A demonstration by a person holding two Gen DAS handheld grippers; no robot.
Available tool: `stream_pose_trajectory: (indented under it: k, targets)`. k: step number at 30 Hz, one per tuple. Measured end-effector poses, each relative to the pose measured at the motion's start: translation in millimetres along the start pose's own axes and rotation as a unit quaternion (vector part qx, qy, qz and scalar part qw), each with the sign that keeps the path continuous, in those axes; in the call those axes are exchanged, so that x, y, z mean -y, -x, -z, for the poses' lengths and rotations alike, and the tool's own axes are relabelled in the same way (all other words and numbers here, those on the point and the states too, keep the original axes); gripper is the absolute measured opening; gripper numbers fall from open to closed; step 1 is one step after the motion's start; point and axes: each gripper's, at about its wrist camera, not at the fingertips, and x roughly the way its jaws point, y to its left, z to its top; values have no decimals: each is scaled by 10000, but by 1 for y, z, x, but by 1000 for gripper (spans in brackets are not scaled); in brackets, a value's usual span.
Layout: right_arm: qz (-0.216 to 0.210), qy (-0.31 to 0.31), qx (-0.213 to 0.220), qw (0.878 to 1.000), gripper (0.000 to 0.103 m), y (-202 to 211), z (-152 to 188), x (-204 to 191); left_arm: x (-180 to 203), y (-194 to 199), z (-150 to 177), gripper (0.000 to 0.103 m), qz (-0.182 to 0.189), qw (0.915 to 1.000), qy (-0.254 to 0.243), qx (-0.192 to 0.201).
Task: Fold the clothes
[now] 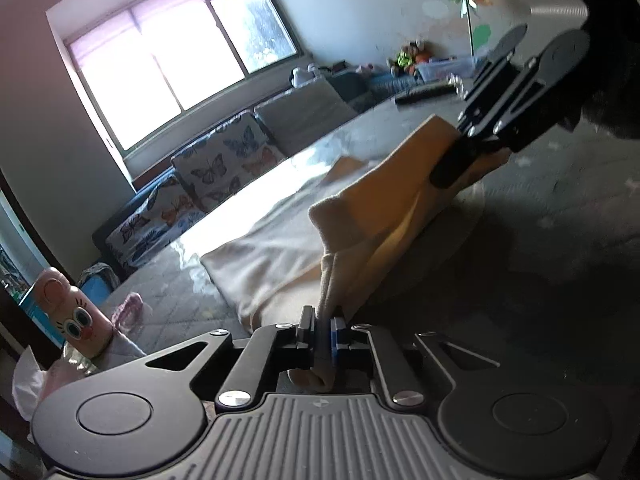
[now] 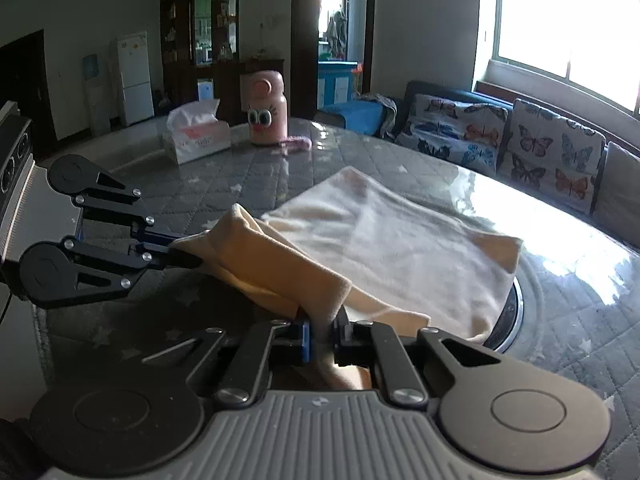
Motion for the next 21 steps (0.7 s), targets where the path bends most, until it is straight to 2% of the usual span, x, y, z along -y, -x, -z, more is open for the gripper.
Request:
stream_pose_trajectory:
  k: [7, 13, 16, 21]
  targets:
    - [-259, 55, 135, 9996, 9, 46, 7, -18, 8, 54, -1, 7, 311, 9994, 73, 149]
    - [-575, 248, 114, 9980, 9, 87, 10, -41, 13, 103, -2, 7, 503, 9975, 441, 219]
    - [-607, 376, 70, 9974, 9, 92, 6, -46, 10, 104, -6, 7, 497, 9974, 462, 221]
    - [-492, 257, 72, 9984, 9, 77, -14, -29, -8, 83, -18, 8, 342, 9975, 542, 296]
